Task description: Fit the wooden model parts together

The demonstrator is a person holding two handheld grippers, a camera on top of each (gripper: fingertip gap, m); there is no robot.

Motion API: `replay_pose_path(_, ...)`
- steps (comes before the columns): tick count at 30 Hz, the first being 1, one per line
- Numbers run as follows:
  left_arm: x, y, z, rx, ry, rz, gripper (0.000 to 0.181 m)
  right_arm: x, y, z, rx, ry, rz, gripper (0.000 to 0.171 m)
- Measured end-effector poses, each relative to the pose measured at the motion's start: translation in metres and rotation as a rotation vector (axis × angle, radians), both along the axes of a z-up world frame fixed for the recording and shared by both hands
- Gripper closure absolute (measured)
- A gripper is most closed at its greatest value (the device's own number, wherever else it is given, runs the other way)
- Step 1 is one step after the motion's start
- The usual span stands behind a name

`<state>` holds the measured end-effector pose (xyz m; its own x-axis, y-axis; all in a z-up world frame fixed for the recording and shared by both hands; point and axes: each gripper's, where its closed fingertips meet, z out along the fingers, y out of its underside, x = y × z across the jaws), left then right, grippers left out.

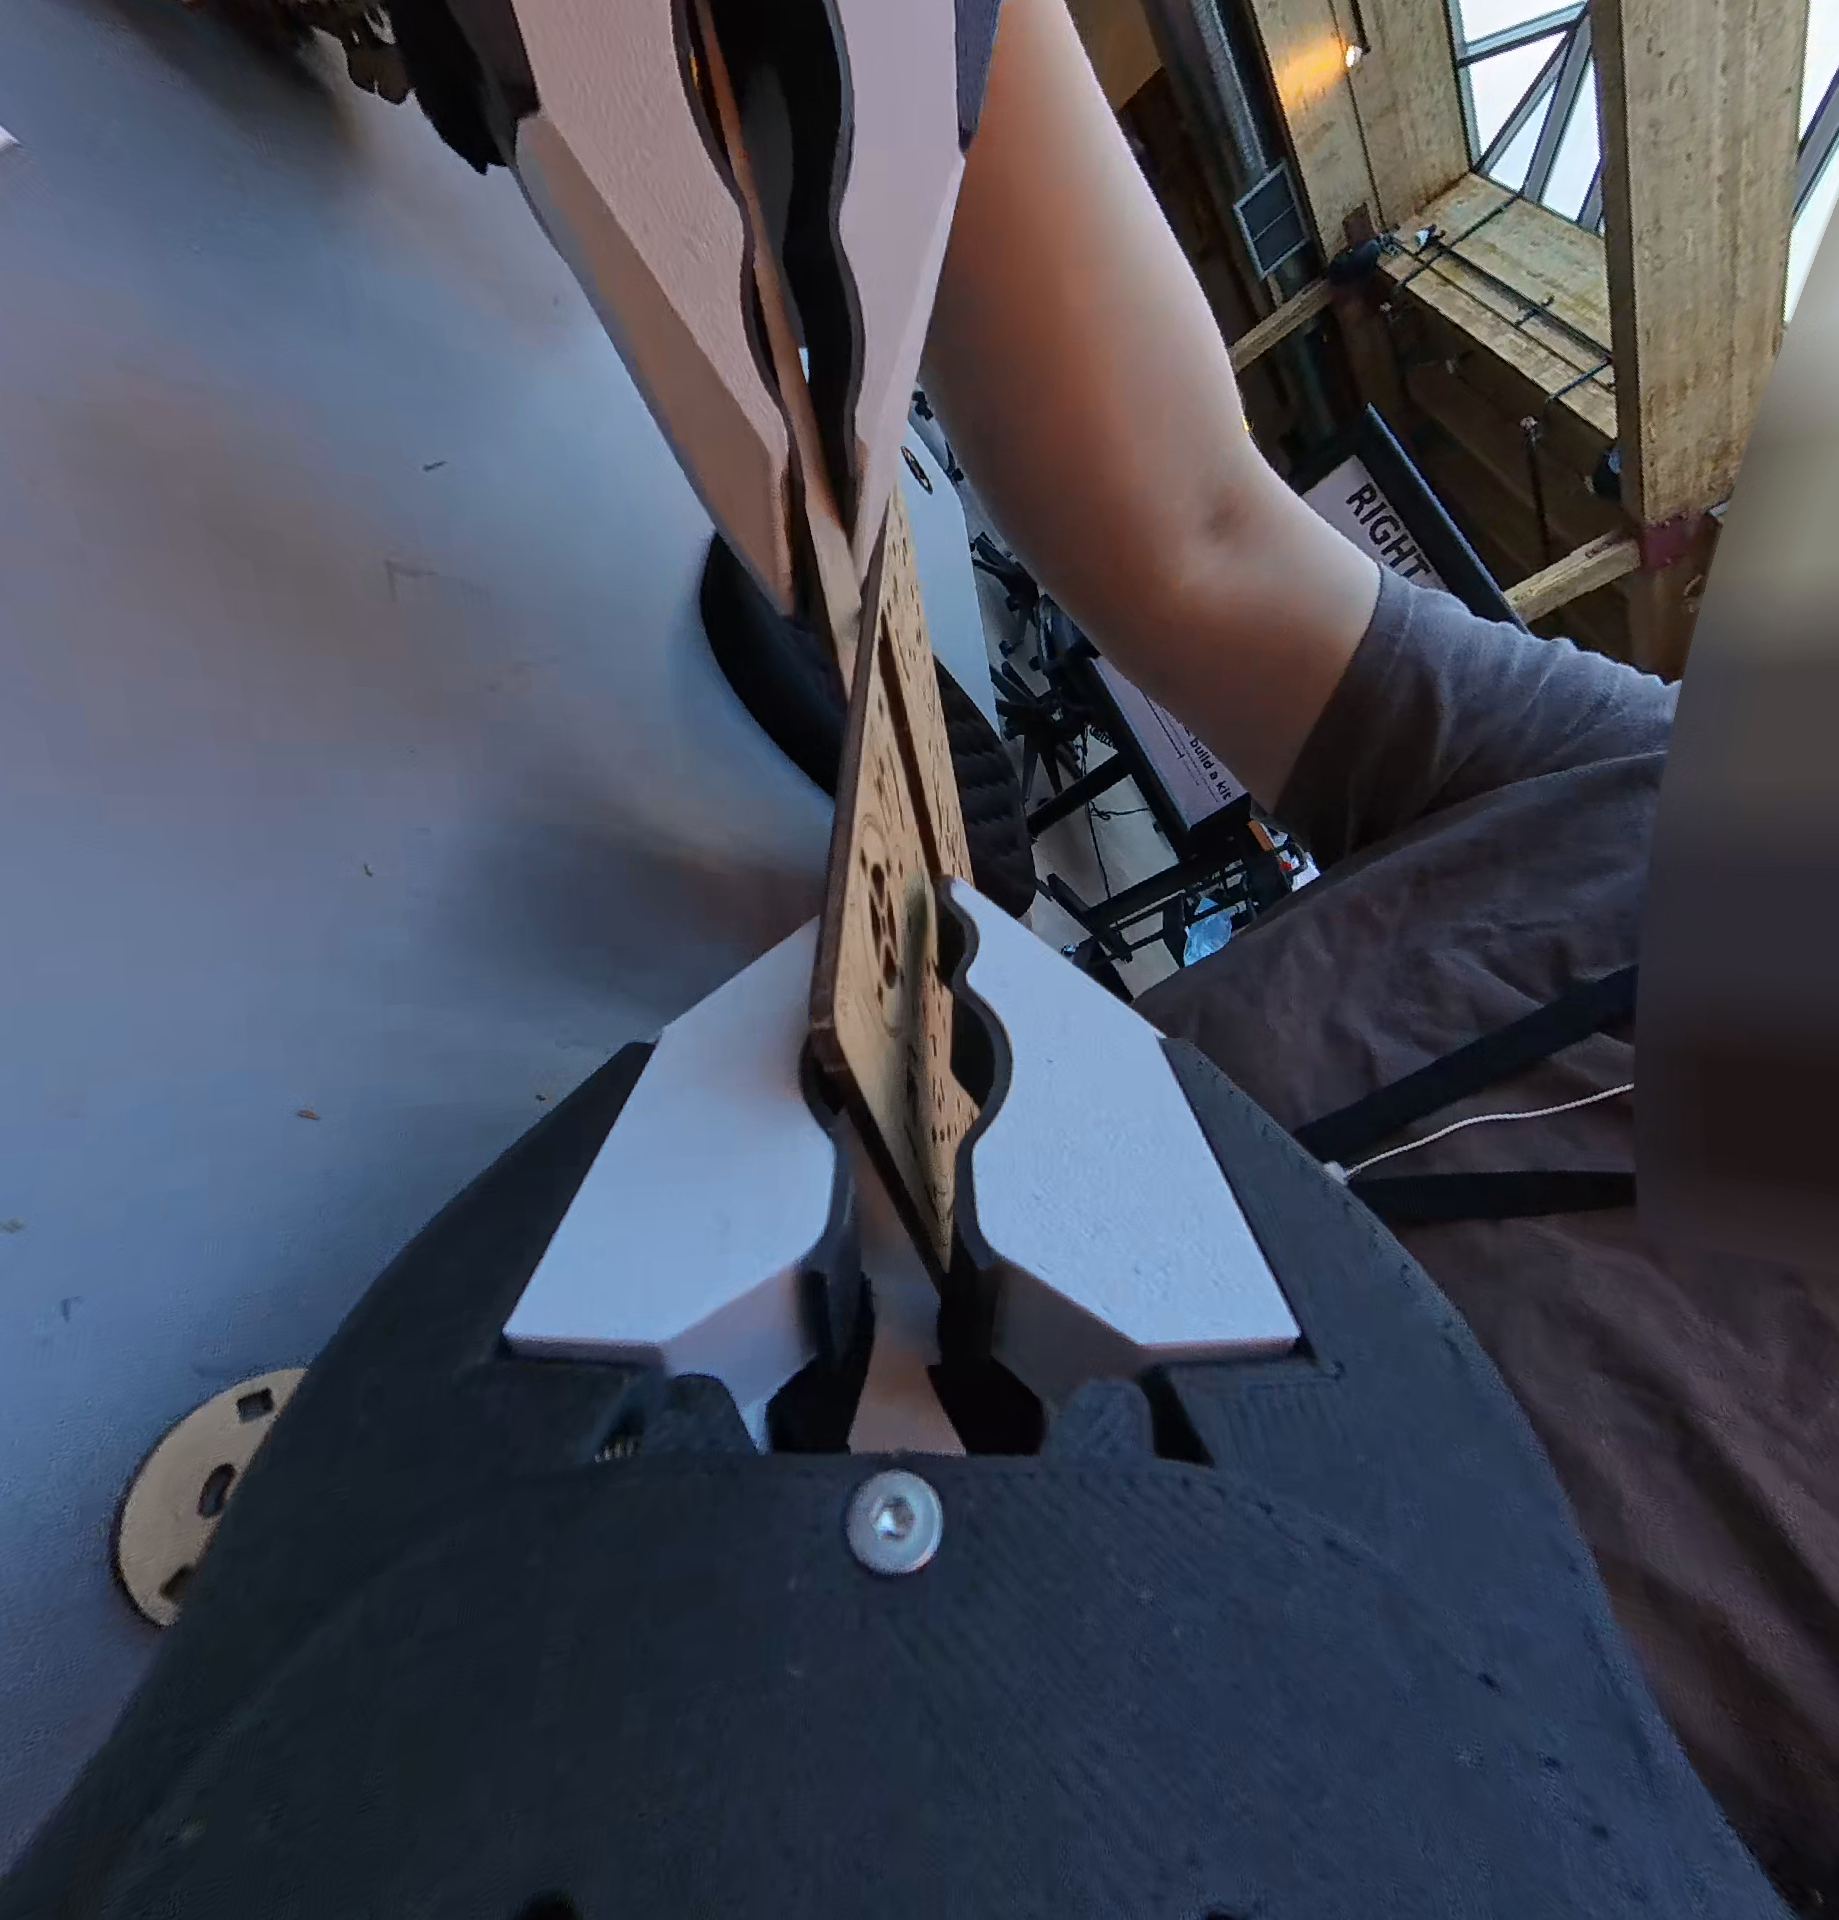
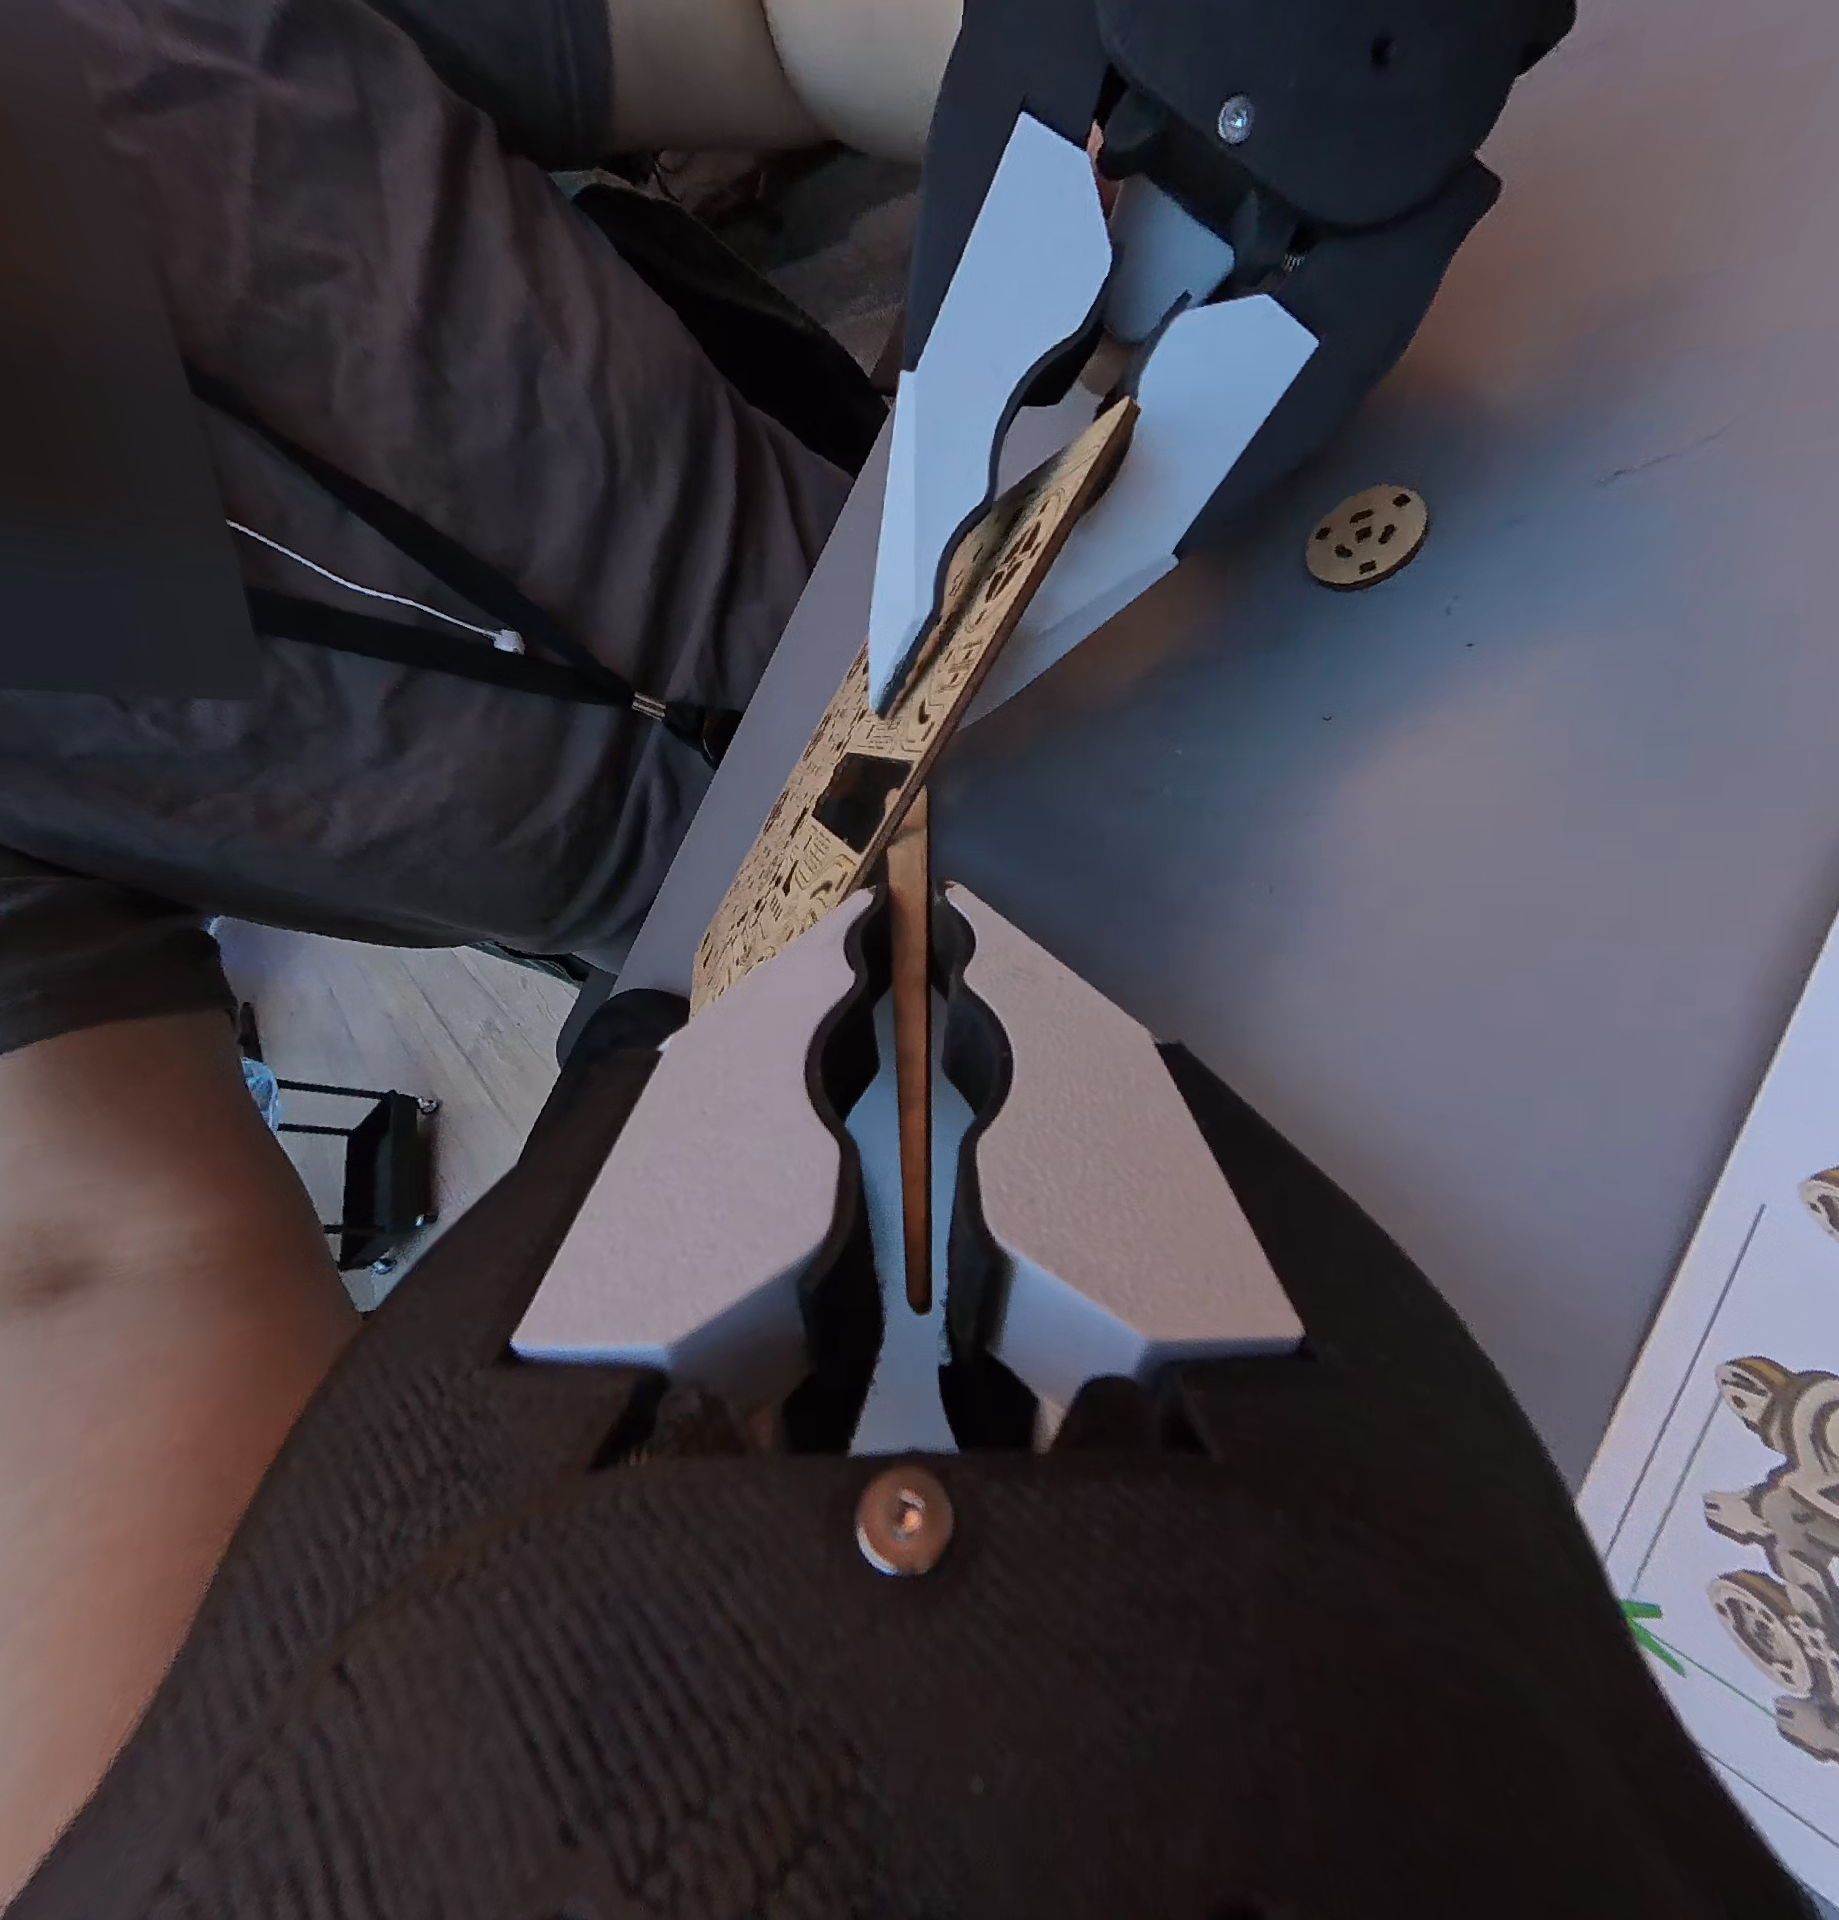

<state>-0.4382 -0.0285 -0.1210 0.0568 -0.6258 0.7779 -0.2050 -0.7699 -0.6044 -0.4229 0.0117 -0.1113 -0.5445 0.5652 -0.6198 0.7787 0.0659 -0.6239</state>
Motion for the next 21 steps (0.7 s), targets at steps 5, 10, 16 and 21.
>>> replay_pose_path(5,0.002,0.001,0.006,-0.005,-0.045,-0.01,0.181,-0.007,0.015,-0.006,0.143,-0.036,-0.047,0.167)
replay_pose_path(10,-0.008,0.009,0.004,-0.009,-0.031,0.044,0.179,-0.025,0.058,0.032,0.463,0.021,-0.256,0.167)
replay_pose_path(16,-0.019,0.011,0.001,-0.018,0.007,0.041,0.178,-0.024,0.016,0.075,0.705,0.161,-0.487,0.167)
replay_pose_path(21,-0.024,0.013,0.003,-0.009,0.014,0.047,0.179,-0.016,-0.032,0.047,0.7,0.096,-0.686,0.167)
